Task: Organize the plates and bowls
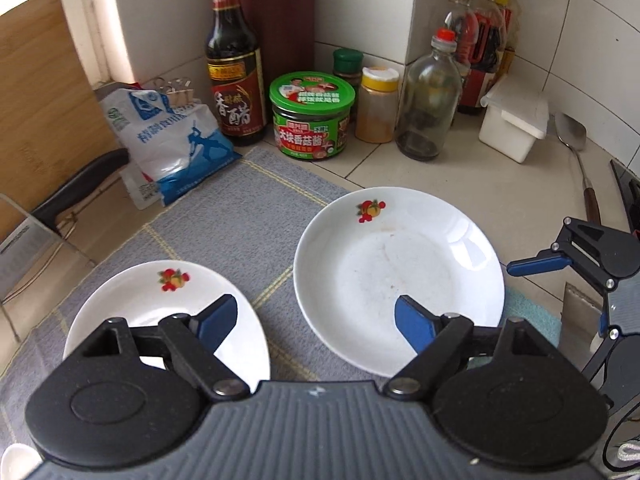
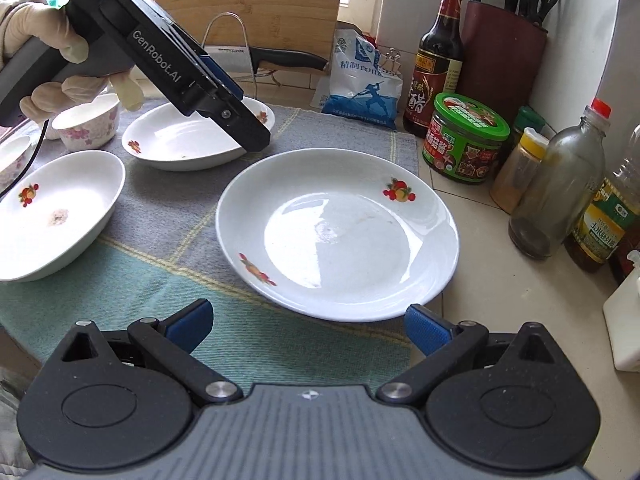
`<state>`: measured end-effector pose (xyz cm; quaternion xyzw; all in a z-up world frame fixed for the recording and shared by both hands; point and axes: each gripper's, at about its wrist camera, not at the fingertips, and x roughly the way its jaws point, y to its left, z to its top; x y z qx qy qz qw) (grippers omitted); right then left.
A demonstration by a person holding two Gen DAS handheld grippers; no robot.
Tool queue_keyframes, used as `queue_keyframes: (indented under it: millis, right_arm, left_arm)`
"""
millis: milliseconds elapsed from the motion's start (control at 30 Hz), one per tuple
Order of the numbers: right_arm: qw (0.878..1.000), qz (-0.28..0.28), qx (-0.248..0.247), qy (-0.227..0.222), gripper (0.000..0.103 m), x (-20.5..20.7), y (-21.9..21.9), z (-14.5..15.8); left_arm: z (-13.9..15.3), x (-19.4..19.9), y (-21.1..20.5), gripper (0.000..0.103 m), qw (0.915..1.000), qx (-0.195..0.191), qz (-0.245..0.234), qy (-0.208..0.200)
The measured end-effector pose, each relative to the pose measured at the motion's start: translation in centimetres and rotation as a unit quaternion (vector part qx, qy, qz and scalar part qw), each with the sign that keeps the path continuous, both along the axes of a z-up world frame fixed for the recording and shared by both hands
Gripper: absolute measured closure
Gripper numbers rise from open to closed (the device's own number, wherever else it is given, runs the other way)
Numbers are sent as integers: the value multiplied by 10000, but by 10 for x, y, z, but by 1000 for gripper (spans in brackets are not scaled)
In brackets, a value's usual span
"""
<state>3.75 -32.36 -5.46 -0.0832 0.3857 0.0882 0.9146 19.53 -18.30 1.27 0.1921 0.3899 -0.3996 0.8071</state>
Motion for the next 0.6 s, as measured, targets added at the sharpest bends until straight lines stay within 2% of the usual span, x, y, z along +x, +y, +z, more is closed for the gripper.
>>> queue_keyframes:
  millis: [267,467,600]
  right_arm:
    - [9979,603,137,-172,0,-12,51,4]
    - [9936,1048,407,-86,0,-15,88,-5]
    - [9904,1320,418,30,0,-19,111,-16]
  left_arm:
    - [-3,-46,73,17,9958,-162,890,-125]
    - [-15,-79,119,17,9882,-120,1529,-38]
    - [-20,-91,144,17,9834,-186,1806,63]
